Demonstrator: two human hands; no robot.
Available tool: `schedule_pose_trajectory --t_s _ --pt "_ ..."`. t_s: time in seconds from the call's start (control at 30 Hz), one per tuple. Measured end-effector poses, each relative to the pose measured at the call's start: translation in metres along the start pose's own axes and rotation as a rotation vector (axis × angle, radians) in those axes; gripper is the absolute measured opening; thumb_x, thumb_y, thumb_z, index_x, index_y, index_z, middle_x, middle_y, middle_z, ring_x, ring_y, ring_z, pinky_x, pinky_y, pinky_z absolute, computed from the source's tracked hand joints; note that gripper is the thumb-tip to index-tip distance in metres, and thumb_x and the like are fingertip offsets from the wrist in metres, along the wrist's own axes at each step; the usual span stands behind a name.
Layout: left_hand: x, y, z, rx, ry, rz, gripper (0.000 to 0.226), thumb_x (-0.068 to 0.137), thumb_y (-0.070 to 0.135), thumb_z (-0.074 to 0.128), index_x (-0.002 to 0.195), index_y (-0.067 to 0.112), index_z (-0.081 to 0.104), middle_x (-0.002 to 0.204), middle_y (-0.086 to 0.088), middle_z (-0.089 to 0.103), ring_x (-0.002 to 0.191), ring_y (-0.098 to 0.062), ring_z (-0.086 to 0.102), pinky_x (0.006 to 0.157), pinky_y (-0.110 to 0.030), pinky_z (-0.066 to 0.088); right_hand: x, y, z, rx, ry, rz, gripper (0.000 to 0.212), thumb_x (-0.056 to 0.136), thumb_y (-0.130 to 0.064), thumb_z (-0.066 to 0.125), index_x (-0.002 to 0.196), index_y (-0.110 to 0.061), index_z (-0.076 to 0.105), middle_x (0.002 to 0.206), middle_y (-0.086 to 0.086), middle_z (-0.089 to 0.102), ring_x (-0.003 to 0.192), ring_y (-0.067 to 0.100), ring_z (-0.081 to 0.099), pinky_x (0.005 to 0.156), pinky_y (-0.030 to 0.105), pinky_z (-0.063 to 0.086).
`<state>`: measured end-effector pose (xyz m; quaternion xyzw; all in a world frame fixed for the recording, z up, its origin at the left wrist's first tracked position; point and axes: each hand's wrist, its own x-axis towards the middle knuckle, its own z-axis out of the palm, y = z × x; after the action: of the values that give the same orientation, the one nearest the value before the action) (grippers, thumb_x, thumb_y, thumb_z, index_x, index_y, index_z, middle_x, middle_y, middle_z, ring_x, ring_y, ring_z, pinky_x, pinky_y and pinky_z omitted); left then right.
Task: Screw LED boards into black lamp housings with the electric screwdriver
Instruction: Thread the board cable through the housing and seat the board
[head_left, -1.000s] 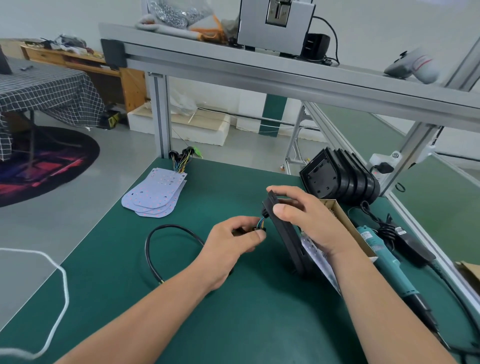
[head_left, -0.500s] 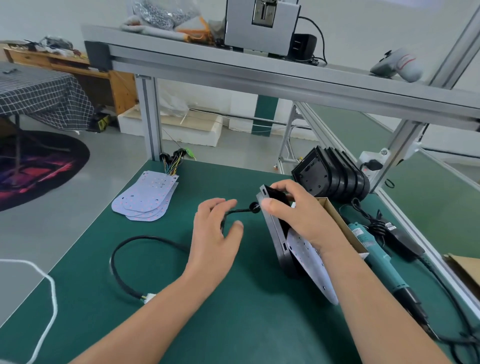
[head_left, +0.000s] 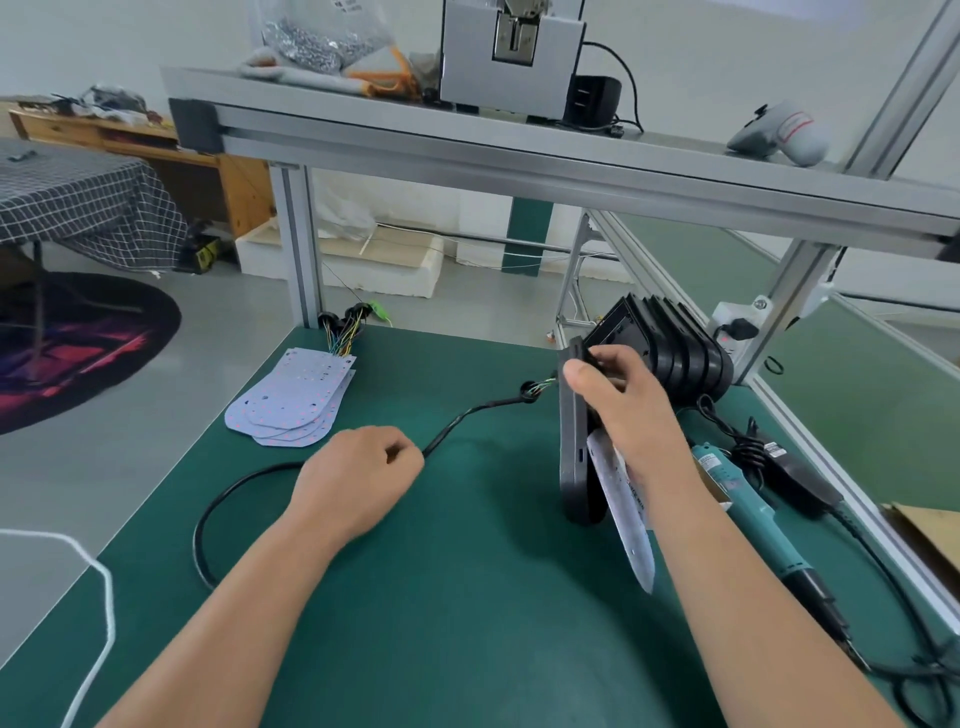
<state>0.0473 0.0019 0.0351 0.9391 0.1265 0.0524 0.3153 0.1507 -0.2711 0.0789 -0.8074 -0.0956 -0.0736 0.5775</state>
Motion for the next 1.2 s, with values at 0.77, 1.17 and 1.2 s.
schedule_pose_trajectory --t_s 0.77,1.17,1.2 --pt "0.016 -0.016 0.015 -0.306 0.018 -0.094 0.023 0.099 0.017 0.05 0.106 0.039 0.05 0.077 -0.009 0.068 0.053 -0.022 0.059 0.058 -0.035 0.049 0.003 0.014 0.006 -0.071 0.144 -0.006 0.048 0.075 -0.073 0.074 0.101 -0.033 0.063 0.097 -0.013 0.07 0.086 -0.003 0.067 0.065 0.011 0.046" --pt "0.003 0.008 0.039 -0.39 -0.309 0.084 0.041 0.099 0.026 0.068 0.138 0.028 0.057 0.073 -0.004 0.077 0.051 -0.015 0.063 0.053 -0.024 0.05 -0.001 0.019 0.031 -0.231 -0.018 0.005 0.088 0.059 -0.106 0.053 0.096 -0.026 0.056 0.102 0.006 0.062 0.096 0.026 0.062 0.088 0.047 0.053" --pt "0.002 0.01 0.041 -0.314 -0.318 0.119 0.039 0.098 0.028 0.067 0.137 0.032 0.058 0.072 -0.002 0.077 0.05 -0.013 0.063 0.052 -0.021 0.049 -0.002 0.018 0.033 -0.248 -0.022 0.016 0.088 0.06 -0.106 0.051 0.095 -0.025 0.055 0.101 0.006 0.061 0.096 0.027 0.062 0.09 0.05 0.053"
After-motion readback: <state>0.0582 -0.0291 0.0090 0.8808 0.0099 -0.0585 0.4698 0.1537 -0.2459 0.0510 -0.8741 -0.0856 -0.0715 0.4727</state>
